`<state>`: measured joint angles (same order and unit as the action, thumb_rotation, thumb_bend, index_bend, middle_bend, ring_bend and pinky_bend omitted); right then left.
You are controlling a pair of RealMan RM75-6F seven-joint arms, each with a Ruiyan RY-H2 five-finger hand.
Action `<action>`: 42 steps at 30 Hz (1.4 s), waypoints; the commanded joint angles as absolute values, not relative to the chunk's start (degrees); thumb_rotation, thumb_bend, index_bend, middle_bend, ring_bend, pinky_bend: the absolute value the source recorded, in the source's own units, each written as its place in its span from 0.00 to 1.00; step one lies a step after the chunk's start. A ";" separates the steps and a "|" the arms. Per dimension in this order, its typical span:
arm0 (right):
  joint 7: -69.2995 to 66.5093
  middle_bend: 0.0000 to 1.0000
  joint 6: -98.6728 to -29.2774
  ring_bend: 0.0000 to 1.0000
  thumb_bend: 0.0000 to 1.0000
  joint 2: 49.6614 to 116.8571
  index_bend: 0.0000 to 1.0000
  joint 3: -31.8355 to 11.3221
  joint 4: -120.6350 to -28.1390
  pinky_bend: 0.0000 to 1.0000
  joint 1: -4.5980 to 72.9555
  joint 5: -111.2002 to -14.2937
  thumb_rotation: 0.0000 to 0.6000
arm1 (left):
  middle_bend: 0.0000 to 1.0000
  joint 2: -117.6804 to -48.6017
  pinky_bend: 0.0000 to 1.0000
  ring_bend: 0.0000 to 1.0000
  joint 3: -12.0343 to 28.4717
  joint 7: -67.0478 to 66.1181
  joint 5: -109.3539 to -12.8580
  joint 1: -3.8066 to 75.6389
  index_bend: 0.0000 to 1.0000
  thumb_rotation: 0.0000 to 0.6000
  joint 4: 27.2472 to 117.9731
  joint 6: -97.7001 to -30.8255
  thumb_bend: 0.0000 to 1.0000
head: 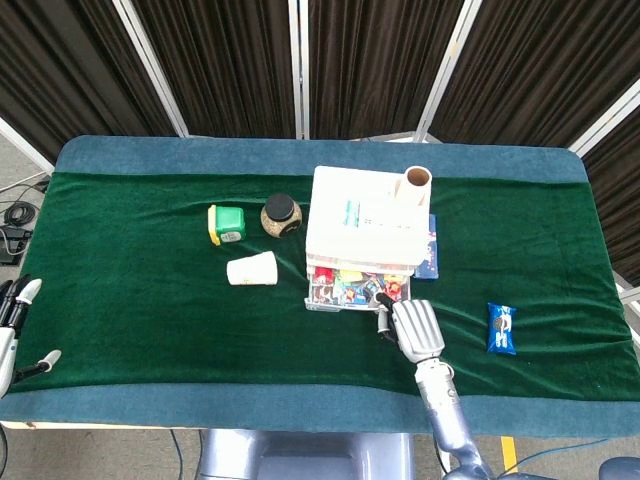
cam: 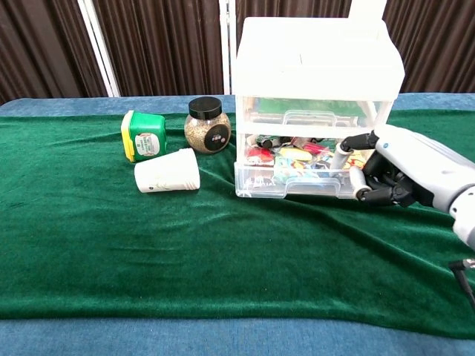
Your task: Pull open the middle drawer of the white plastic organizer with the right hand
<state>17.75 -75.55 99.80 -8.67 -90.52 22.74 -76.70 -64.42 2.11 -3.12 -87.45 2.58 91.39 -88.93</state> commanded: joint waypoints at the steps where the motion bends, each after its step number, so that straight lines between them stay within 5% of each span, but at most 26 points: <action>1: 17.03 0.96 -76.83 1.00 0.66 98.94 0.54 -7.75 -91.40 0.86 21.87 -78.09 1.00 | 0.00 -64.44 0.00 0.00 2.09 -3.20 -87.54 2.58 0.00 1.00 91.43 -88.97 0.07; 42: 16.43 0.96 -78.24 1.00 0.66 95.58 0.57 -5.23 -93.80 0.86 18.51 -80.62 1.00 | 0.00 -64.32 0.00 0.00 2.09 -3.44 -87.55 2.46 0.00 1.00 91.81 -89.08 0.07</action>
<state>16.47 -78.26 95.61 -5.25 -93.83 18.55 -80.64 -64.32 2.09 -3.44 -87.56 2.46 91.81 -89.08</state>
